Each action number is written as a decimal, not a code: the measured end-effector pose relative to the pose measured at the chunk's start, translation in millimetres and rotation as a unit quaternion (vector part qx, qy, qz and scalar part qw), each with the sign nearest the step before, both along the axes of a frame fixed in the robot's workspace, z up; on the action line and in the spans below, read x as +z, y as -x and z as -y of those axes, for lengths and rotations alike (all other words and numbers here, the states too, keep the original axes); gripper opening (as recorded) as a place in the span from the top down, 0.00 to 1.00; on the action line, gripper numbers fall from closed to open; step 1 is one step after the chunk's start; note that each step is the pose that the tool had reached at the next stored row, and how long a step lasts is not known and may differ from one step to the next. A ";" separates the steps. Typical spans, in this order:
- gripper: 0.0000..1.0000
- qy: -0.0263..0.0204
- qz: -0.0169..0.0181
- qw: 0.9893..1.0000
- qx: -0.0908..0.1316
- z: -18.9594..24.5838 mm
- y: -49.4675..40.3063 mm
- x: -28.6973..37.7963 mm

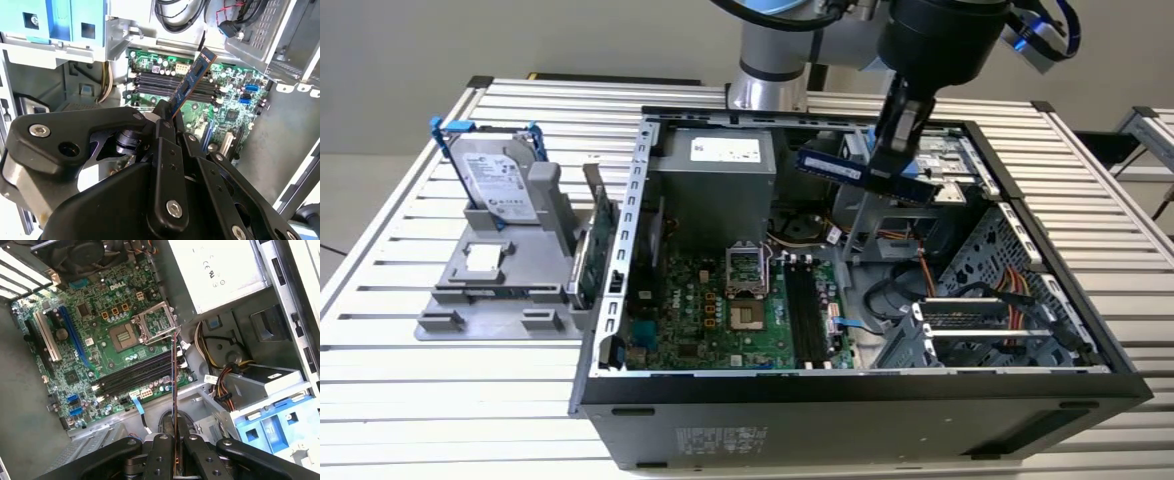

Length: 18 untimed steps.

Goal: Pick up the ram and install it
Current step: 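Insert the ram into the slot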

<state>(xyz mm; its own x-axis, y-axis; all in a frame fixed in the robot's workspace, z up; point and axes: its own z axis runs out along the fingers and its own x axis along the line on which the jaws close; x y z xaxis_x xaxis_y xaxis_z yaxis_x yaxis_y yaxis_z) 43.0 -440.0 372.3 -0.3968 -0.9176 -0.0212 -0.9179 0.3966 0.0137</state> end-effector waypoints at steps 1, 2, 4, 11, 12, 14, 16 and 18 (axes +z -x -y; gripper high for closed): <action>1.00 0.000 0.000 1.000 -0.002 0.0 0.0 0.0; 1.00 0.000 0.000 1.000 -0.005 0.0 0.0 0.0; 1.00 0.000 0.000 1.000 -0.011 0.0 0.0 0.0; 1.00 0.000 0.000 0.999 -0.037 0.0 0.0 0.0; 1.00 0.000 0.000 0.999 -0.041 0.0 0.0 0.0; 1.00 0.000 0.000 0.999 -0.049 0.0 0.0 0.0; 1.00 0.000 0.000 0.998 -0.058 0.0 0.0 0.0; 1.00 0.000 0.000 0.998 -0.066 0.0 0.0 0.0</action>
